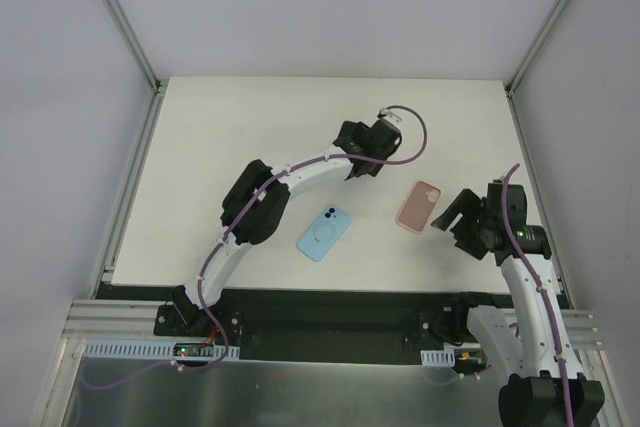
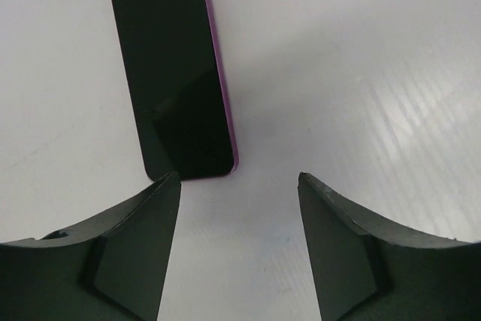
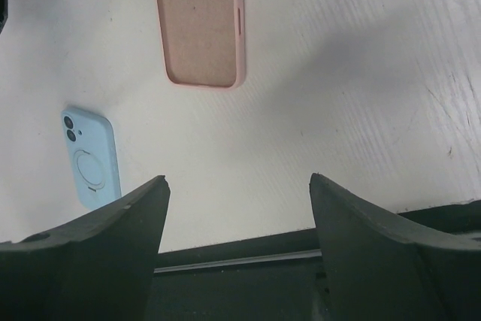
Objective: Take the phone out of the phone case
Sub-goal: Place the phone at the center of the board, then pick up the phone at the center of the board.
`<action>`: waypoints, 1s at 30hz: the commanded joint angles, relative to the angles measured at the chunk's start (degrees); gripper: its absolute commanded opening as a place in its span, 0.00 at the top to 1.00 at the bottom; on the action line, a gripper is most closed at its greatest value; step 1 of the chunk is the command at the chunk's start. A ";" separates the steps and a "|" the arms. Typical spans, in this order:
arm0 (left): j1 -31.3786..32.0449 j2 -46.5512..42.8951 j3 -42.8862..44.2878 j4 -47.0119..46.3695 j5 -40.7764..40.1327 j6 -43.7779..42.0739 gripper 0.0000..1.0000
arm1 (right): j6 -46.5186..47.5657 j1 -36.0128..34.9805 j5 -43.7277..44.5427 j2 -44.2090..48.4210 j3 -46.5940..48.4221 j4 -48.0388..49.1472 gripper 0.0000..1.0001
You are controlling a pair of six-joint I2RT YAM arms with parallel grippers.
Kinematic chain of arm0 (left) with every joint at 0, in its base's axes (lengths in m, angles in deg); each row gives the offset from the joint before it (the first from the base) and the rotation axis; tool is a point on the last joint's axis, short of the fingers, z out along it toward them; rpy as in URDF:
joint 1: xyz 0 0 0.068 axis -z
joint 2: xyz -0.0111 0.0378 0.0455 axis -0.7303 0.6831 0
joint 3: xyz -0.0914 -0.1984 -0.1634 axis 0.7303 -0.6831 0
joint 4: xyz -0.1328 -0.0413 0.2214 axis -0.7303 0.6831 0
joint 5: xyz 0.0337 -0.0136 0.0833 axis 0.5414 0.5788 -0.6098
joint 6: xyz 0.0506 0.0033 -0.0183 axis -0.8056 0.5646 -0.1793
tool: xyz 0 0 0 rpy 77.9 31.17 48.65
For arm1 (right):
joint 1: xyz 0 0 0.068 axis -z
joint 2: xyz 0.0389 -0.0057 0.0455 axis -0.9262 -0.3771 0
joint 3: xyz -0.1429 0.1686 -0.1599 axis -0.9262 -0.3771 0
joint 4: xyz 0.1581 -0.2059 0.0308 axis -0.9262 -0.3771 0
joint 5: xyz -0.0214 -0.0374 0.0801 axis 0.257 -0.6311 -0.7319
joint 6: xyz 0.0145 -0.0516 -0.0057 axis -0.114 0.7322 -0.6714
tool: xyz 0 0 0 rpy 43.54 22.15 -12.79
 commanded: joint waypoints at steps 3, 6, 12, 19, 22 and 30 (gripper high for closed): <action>-0.43 -17.96 -14.77 0.12 7.10 6.31 0.30 | 0.61 0.02 -0.93 2.11 0.95 -2.98 0.20; -1.13 -23.68 -24.06 0.65 13.17 9.49 0.25 | 0.17 -0.25 -1.54 2.37 -0.02 -2.10 0.20; -1.05 -33.09 -39.12 3.20 23.10 9.66 0.15 | -0.10 -0.69 -2.07 1.85 -0.55 -0.51 0.20; -0.96 -37.51 -48.01 5.04 32.60 10.46 0.04 | -0.71 -3.50 -2.25 0.18 -0.63 1.59 0.19; -1.04 -36.81 -49.07 5.39 33.92 10.46 0.01 | -1.06 -4.73 -1.90 -0.35 -0.72 2.38 0.19; 0.36 -35.05 -49.42 5.66 36.47 11.42 0.01 | -1.94 -6.14 -1.19 -0.79 -0.99 3.09 0.19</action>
